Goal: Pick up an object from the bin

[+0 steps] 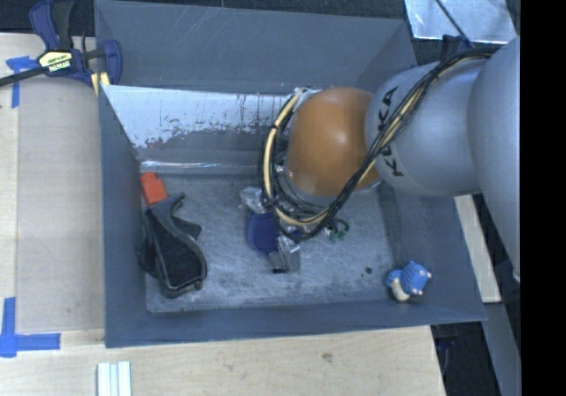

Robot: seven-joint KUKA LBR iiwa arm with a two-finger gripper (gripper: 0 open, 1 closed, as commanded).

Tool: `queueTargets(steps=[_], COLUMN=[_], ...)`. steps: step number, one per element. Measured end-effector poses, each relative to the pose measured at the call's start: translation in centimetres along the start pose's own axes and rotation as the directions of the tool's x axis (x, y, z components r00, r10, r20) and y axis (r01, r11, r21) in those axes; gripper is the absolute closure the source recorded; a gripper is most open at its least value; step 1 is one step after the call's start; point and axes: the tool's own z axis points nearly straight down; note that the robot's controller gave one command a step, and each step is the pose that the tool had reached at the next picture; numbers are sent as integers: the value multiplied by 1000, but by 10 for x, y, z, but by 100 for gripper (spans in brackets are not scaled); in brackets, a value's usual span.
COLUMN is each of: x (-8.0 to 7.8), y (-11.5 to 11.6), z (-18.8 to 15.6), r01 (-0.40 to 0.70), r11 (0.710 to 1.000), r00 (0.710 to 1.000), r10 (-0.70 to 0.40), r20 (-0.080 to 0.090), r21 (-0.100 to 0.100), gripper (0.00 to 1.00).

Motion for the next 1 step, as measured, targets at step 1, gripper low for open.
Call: queueTargets(steps=[1], x=[-3], y=[0], z=[-4], r01=[-1], r11=[1000], r00=[1000], r10=[1], r20=[7], r21=[1], gripper=[100])
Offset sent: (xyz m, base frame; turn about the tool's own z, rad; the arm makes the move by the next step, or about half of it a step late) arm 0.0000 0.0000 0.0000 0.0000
